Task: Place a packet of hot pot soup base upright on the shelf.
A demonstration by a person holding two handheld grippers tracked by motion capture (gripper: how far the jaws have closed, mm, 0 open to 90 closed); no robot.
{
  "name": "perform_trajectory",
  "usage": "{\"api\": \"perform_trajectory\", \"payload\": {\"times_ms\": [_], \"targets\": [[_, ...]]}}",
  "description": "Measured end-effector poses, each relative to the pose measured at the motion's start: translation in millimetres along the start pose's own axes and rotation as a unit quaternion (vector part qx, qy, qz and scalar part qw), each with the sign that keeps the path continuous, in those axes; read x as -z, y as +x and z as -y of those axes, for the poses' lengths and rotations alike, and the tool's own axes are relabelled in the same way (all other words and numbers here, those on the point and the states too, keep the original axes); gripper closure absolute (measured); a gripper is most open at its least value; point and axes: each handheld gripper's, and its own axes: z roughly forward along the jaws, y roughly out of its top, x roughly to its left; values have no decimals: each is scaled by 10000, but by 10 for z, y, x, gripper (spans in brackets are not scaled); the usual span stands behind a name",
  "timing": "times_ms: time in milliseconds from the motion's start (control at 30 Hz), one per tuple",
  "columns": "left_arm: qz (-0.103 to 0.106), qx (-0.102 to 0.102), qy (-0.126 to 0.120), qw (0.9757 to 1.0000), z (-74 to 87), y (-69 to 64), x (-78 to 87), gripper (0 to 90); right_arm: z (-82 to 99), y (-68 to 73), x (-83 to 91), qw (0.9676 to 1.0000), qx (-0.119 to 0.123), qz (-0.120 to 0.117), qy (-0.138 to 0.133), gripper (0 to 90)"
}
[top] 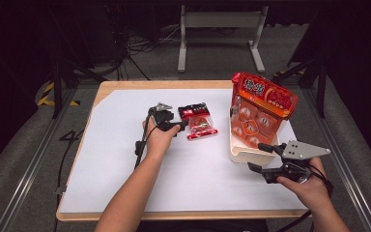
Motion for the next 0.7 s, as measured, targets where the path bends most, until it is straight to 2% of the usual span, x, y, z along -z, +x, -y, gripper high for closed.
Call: {"api": "perform_trajectory", "payload": {"times_ms": [67,100,167,200,367,567,700], "targets": [[-53,-35,123,9999,-28,-2,39,278,-7,-21,-21,10000,-5,-37,-32,265],[-118,-208,314,9992,-82,-28,63,264,-13,-33,-35,10000,-5,-61,-43,264],[-76,-244,161,9995,-139,-86,102,264,-35,-55,-70,9999,8,-110,-77,263],[-117,-287,164,9994,-185,-101,114,272,-42,-60,-80,9999,15,-123,-88,263],[-314,-385,366,9981,-310,-97,24,229,-95,-64,-134,9996,67,-221,-138,260],[-320,-333,458,9979,-388,-1,-200,212,-100,-50,-154,9996,117,-242,-126,257],[-311,-210,527,9979,-390,58,-338,206,-83,-55,-141,9996,86,-242,-128,255]]}}
